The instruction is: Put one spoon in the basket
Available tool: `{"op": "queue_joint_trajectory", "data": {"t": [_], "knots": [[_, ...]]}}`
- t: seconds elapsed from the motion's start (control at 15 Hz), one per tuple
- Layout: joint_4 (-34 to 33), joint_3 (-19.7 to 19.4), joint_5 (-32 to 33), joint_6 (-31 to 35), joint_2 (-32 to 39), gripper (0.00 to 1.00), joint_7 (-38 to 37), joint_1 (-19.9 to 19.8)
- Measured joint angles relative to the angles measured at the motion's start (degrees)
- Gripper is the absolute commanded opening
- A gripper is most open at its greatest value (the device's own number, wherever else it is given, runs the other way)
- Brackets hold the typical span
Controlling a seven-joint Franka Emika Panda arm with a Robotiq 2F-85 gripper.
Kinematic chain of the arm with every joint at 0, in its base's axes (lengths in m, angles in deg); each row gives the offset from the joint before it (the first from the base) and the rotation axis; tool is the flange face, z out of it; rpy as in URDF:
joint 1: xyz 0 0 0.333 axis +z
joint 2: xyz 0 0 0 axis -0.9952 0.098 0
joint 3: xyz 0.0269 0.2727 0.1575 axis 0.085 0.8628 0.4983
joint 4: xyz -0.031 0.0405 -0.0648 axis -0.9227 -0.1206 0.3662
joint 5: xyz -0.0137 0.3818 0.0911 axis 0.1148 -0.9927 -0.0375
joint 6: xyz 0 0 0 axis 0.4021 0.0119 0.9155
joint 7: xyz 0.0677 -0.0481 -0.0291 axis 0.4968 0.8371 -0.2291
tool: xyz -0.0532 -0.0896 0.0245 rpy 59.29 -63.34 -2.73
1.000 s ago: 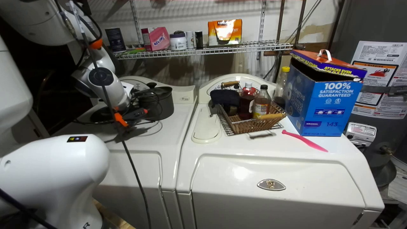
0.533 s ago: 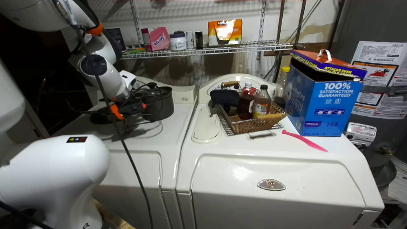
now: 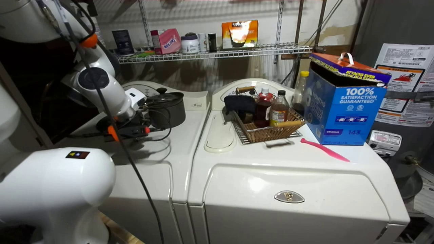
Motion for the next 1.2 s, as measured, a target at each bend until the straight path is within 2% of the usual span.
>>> {"op": "queue_joint_trajectory", "data": {"t": [0.33,0.67,0.73,1.07,1.13,1.2], "knots": [[2.75,-0.30,0.16,0.76,-3.94,0.02,-2.02,-0.72],[6.12,6.71,10.80,1.25,-10.73,0.02,-17.58,-8.34],[7.01,8.10,12.81,1.25,-11.63,0.06,-21.01,-9.48],[7.35,8.16,11.66,1.60,-12.14,0.06,-21.93,-9.38],[7.35,8.15,11.64,1.60,-12.14,0.02,-21.93,-9.38],[7.35,8.15,11.64,1.60,-12.14,0.02,-21.93,-9.38]]}}
